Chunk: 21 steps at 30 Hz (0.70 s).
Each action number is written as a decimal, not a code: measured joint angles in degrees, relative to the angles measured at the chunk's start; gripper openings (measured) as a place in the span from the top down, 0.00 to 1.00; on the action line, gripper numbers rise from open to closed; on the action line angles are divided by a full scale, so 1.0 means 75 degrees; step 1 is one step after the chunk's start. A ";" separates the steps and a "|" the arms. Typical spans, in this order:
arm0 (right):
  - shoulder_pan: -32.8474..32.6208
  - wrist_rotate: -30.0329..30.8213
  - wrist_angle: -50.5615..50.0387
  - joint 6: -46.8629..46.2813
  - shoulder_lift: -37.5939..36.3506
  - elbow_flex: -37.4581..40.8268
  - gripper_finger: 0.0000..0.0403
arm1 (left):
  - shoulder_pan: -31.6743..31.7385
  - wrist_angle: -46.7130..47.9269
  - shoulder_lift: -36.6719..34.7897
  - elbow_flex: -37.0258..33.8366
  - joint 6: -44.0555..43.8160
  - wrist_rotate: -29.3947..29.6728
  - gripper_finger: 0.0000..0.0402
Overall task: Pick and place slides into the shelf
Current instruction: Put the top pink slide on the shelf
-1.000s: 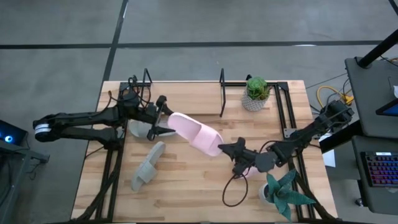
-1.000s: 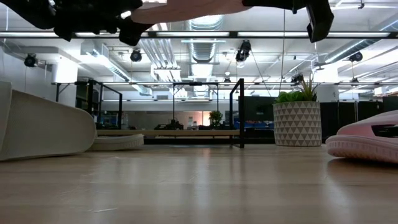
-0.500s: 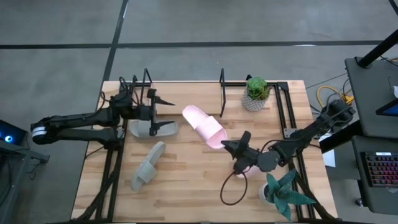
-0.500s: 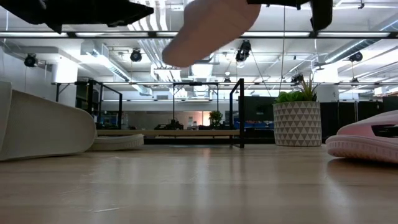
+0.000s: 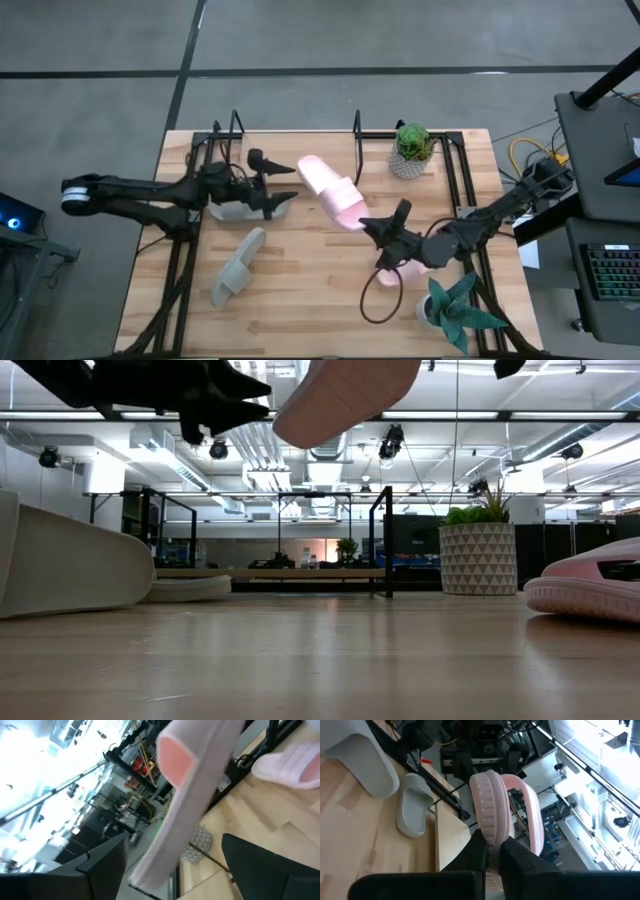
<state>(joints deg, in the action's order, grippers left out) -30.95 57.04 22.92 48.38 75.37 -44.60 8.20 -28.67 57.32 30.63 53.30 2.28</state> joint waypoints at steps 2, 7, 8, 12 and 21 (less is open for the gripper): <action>0.0046 0.0003 -0.0001 -0.0005 -0.0001 0.0000 0.95 | -0.0062 -0.0144 0.0209 0.0037 0.0145 0.0125 0.25; 0.0083 -0.0042 -0.0001 -0.0058 -0.0001 0.0000 0.95 | -0.0102 -0.0163 0.0705 0.0387 0.0175 0.1102 0.25; 0.0083 -0.0055 -0.0001 -0.0061 -0.0001 0.0000 0.95 | -0.0101 -0.0175 0.0817 0.0466 0.0175 0.1231 0.25; 0.0083 -0.0056 0.0000 -0.0061 0.0000 0.0000 0.95 | -0.0113 -0.0160 0.1269 0.0707 0.0375 0.1289 0.25; 0.0083 -0.0056 -0.0001 -0.0061 0.0000 0.0000 0.95 | -0.0211 -0.0177 0.1967 0.1201 0.0545 0.1404 0.25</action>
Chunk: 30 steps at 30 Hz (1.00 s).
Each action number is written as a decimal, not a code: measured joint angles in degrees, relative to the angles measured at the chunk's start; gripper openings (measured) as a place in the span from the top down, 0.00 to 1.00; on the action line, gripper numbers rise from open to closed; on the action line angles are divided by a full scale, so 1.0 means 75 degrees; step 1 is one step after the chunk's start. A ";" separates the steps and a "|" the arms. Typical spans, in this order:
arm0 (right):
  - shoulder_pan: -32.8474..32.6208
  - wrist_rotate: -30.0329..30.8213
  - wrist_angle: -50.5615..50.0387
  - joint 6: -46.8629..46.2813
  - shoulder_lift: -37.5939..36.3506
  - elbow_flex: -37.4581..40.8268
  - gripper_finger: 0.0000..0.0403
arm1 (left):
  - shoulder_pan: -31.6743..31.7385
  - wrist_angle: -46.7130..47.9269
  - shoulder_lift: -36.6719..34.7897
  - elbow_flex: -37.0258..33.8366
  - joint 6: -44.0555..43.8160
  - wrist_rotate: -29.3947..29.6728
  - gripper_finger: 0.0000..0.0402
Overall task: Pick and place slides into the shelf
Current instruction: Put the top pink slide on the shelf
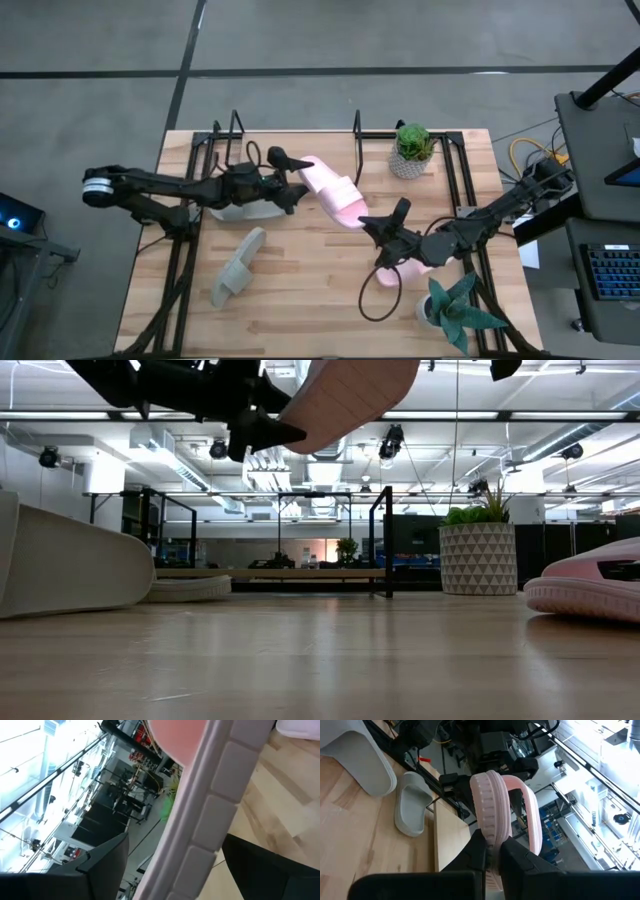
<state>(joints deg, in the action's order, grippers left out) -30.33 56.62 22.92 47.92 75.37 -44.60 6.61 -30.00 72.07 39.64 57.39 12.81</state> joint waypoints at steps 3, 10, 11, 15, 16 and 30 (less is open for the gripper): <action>0.0000 0.0000 0.0003 0.0000 -0.0002 0.0000 0.95 | -0.0006 0.0005 0.0091 0.0027 -0.0003 0.0003 0.27; 0.0000 0.0029 0.0003 0.0000 0.0000 0.0000 0.95 | -0.0012 -0.0001 0.0228 0.0037 -0.0003 0.0160 0.47; 0.0000 0.0032 0.0003 0.0000 0.0000 0.0000 0.95 | -0.0012 -0.0007 0.0218 0.0037 -0.0003 0.0162 0.52; 0.0000 0.0058 0.0013 0.0004 0.0000 0.0000 0.95 | -0.0012 -0.0071 0.0163 0.0037 0.0000 0.0156 0.70; -0.0002 0.0059 0.0028 0.0005 0.0000 0.0000 0.95 | -0.0012 -0.0082 0.0149 0.0037 0.0009 0.0159 0.75; 0.0000 0.0210 0.0029 -0.0151 -0.0002 -0.0003 0.81 | -0.0006 -0.0055 0.0068 0.0037 0.0273 0.0317 0.88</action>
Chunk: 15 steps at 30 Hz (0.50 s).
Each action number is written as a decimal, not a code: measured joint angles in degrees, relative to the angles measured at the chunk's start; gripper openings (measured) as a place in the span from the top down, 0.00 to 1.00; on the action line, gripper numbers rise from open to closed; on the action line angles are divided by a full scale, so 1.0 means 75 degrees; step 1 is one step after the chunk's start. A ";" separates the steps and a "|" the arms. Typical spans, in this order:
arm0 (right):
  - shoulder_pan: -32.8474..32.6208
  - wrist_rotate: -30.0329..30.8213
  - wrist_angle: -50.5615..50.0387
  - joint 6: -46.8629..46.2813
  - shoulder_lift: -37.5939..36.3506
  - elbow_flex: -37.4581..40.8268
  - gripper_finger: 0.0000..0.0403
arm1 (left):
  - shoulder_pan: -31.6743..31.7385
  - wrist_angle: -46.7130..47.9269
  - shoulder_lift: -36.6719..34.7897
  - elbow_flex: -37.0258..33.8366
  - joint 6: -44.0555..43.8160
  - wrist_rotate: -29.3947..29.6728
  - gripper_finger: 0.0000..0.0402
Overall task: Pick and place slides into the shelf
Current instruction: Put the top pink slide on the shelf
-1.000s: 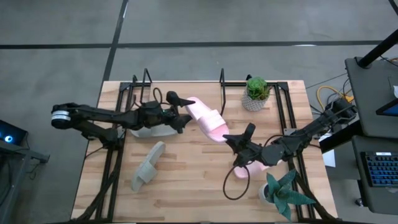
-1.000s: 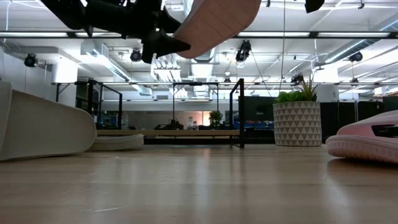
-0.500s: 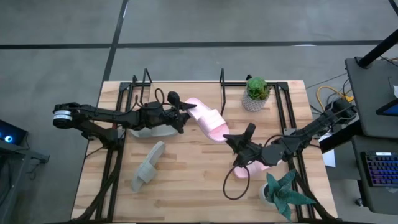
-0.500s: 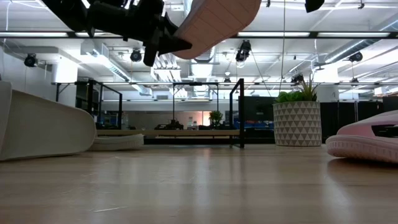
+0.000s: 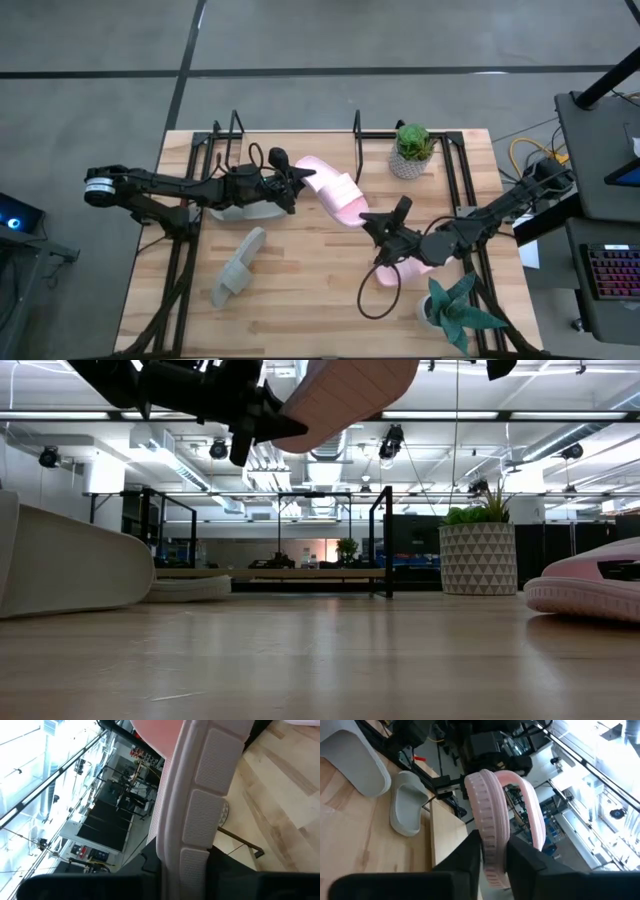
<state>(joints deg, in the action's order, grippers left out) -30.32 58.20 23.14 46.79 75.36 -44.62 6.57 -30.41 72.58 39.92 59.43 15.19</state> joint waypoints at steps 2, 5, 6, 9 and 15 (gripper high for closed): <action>-0.0024 0.0331 -0.0003 -0.0040 0.0000 0.0000 0.76 | 0.0012 0.0047 -0.0034 0.0000 0.0063 0.0085 0.88; -0.0182 0.1107 -0.0027 0.0174 -0.0012 0.0000 0.71 | 0.0012 0.0315 -0.0096 -0.0002 0.0294 0.0432 0.88; -0.0269 0.1304 -0.0032 0.0252 -0.0025 0.0000 0.70 | 0.0019 0.0440 -0.0125 -0.0001 0.0342 0.0526 0.88; -0.0570 0.1638 -0.0033 0.0296 -0.0148 0.0003 0.68 | 0.0029 0.0881 -0.0190 -0.0003 0.0354 0.0632 0.88; -0.0880 0.1586 -0.0090 -0.0093 -0.0673 -0.0210 0.69 | -0.0051 0.1234 -0.0190 -0.0017 0.0379 0.0547 0.88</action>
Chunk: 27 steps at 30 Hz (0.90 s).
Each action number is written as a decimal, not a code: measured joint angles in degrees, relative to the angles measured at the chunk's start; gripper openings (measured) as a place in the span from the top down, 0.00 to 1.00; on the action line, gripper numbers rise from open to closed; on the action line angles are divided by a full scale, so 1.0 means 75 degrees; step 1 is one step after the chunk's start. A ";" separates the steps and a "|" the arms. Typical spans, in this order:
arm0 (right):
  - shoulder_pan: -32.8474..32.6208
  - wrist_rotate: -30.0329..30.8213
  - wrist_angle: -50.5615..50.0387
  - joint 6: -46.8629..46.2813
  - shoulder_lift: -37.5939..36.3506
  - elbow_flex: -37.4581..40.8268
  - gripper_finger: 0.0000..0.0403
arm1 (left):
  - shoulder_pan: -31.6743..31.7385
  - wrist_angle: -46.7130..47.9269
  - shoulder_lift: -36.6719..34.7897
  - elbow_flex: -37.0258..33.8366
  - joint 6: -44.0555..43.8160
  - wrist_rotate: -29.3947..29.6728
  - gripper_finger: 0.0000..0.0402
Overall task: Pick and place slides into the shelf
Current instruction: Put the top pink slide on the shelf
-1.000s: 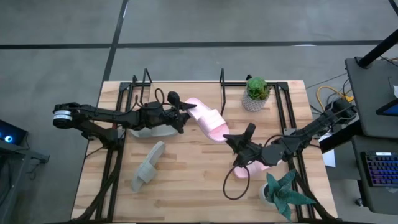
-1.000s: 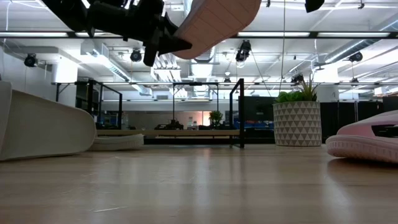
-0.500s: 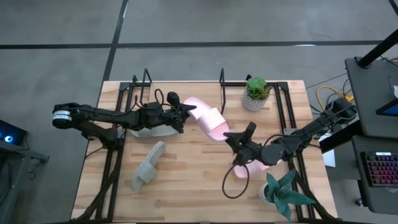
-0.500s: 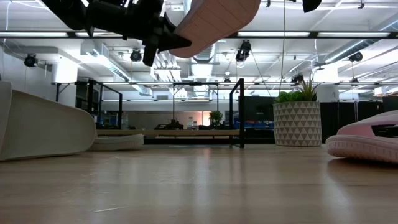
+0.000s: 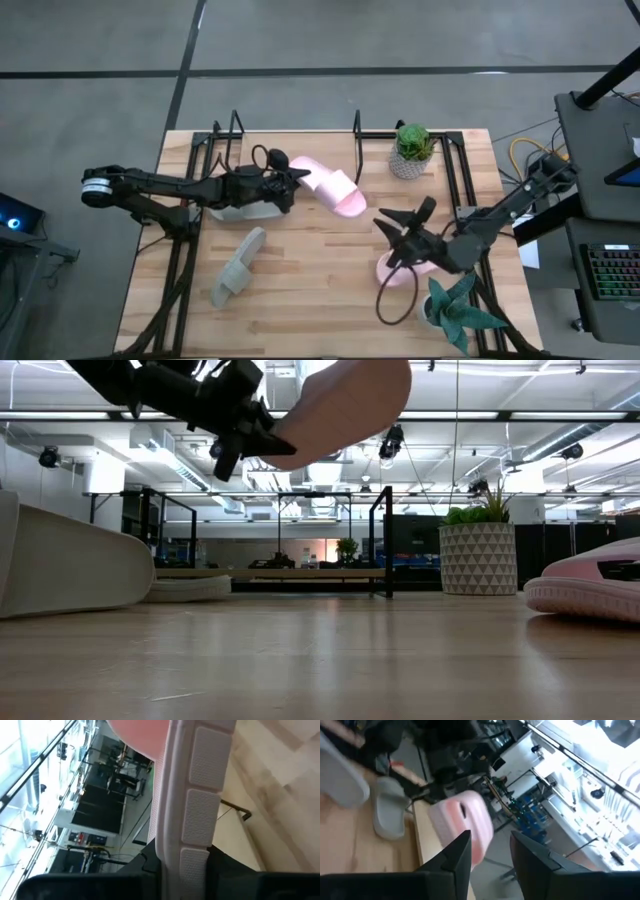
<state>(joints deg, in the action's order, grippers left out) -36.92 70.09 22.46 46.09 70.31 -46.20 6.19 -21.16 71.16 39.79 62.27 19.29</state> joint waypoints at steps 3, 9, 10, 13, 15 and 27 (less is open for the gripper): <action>0.0044 -0.0054 -0.1200 -0.0597 -0.0158 -0.0244 0.69 | -0.0115 0.0083 0.0000 0.0000 0.0004 -0.0292 0.88; 0.0625 -0.2667 -0.6007 -0.4148 -0.0125 -0.1938 0.64 | -0.0344 0.0098 0.0000 0.0000 0.0179 -0.0447 0.88; 0.0788 -0.3087 -0.6587 -0.4535 -0.0033 -0.2263 0.63 | -0.0365 0.0098 0.0000 0.0000 0.0181 -0.0437 0.88; 0.1143 -0.3451 -0.7705 -0.5010 0.0347 -0.2940 0.60 | -0.0440 0.0089 0.0000 0.0000 0.0155 -0.0517 0.88; 0.1272 -0.3454 -0.7816 -0.4741 0.0569 -0.3204 0.59 | -0.0480 0.0096 0.0003 0.0000 0.0153 -0.0588 0.88; 0.1701 -0.3876 -0.7795 -0.3334 0.1726 -0.4271 0.55 | -0.0587 -0.0331 0.0443 0.0000 0.0179 -0.0635 0.88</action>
<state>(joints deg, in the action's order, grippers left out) -24.17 41.02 -36.00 21.08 83.25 -78.23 1.78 -23.64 74.48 39.79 63.61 14.53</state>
